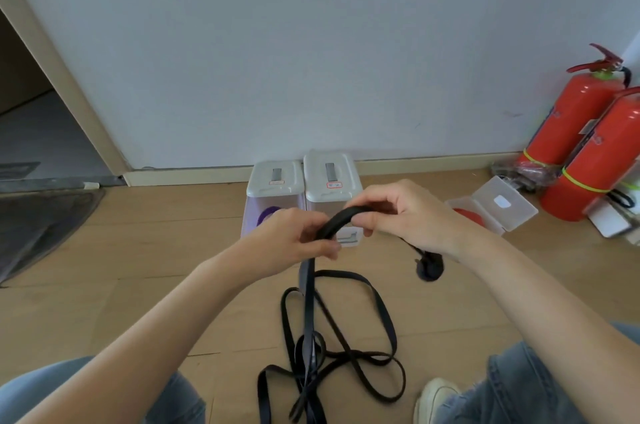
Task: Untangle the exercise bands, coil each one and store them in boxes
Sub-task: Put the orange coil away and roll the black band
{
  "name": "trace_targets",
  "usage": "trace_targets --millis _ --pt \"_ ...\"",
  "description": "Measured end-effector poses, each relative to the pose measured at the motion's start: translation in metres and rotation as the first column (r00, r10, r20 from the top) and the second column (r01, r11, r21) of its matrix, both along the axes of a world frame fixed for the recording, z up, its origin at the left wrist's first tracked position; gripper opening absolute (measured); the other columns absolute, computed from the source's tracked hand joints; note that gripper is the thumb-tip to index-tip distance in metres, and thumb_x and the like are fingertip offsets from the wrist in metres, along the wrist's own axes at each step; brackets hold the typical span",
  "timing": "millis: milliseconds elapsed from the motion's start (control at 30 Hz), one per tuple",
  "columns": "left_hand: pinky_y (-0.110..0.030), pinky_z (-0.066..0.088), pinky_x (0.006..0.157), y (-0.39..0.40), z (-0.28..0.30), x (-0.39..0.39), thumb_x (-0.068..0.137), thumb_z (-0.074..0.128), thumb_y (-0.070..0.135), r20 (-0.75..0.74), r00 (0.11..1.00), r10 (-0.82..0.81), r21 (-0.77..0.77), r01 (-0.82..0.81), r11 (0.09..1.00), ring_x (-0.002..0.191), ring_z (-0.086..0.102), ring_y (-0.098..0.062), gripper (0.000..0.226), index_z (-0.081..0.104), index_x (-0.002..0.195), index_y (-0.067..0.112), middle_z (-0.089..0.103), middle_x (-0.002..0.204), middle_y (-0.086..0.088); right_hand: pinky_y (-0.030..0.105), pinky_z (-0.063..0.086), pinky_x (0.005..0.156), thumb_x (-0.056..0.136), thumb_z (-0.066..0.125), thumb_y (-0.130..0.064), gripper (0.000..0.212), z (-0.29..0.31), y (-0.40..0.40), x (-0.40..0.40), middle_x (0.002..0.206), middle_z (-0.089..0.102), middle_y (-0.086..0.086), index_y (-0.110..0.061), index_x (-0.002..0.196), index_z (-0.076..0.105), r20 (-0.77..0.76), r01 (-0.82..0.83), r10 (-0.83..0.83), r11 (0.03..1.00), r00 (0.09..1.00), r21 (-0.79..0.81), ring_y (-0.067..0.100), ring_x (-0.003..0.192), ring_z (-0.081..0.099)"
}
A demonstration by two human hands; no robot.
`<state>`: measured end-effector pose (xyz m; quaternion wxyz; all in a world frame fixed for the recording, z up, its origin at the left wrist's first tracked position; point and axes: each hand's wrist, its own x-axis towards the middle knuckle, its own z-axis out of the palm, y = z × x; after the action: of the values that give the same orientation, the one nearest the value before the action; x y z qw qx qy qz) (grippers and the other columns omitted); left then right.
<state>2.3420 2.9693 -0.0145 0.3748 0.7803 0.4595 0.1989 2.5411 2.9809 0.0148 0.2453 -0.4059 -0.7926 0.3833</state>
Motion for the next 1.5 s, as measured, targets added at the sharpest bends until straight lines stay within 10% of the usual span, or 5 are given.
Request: trace_targets --millis 433,600,833,1067,1500 --pt "-0.021 0.053 0.069 -0.006 0.018 0.005 0.082 0.062 0.027 0.532 0.846 0.028 -0.204 0.096 0.974 0.074 0.069 -0.016 0.007 0.067 0.077 0.027 0.071 0.072 -0.001 0.008 0.044 0.063 0.088 0.058 -0.010 0.016 0.016 -0.005 0.008 0.068 0.065 -0.015 -0.022 0.094 0.067 -0.305 0.069 -0.092 0.994 0.948 -0.085 -0.005 0.064 0.056" --pt "-0.018 0.050 0.086 -0.002 -0.004 0.011 0.086 0.063 0.014 0.188 0.981 -0.043 -0.169 0.076 0.983 0.090 0.068 -0.007 0.004 0.066 0.089 0.016 0.073 0.092 -0.003 0.004 0.041 0.058 0.088 0.055 -0.001 0.016 0.013 -0.005 0.012 0.058 0.061 -0.021 -0.012 0.095 0.065 -0.377 0.042 -0.109 0.982 0.920 -0.183 -0.007 0.058 0.055" --pt "-0.026 0.052 0.067 -0.005 0.021 0.000 0.093 0.051 0.012 0.309 0.945 0.108 0.032 -0.123 0.992 0.062 0.058 -0.001 0.013 0.060 0.087 0.019 0.062 0.062 0.013 0.024 0.051 0.084 0.088 0.059 -0.008 0.021 0.010 0.005 0.025 0.067 0.066 -0.013 -0.027 0.084 0.068 -0.385 0.285 -0.350 0.933 0.854 -0.219 0.005 0.069 0.063" --pt "-0.013 0.035 0.047 -0.012 0.043 0.003 0.096 0.044 0.025 0.248 0.968 0.024 0.264 -0.091 0.960 0.046 0.043 -0.002 0.018 0.052 0.080 0.030 0.046 0.051 0.015 0.017 0.047 0.087 0.071 0.077 -0.030 0.032 0.005 -0.005 0.008 0.098 0.071 -0.015 -0.031 0.102 0.066 -0.198 -0.039 -0.004 0.977 0.980 -0.209 -0.003 0.098 0.063" --pt "-0.012 0.041 0.059 -0.010 0.018 0.005 0.096 0.044 0.021 0.018 1.000 -0.012 0.203 0.008 0.979 0.062 0.053 0.001 0.017 0.050 0.081 0.025 0.056 0.065 0.013 0.015 0.048 0.064 0.082 0.067 -0.019 0.010 0.001 -0.006 -0.004 0.063 0.067 -0.009 -0.015 0.091 0.066 -0.157 0.006 -0.025 0.993 0.987 -0.120 0.005 0.060 0.061"
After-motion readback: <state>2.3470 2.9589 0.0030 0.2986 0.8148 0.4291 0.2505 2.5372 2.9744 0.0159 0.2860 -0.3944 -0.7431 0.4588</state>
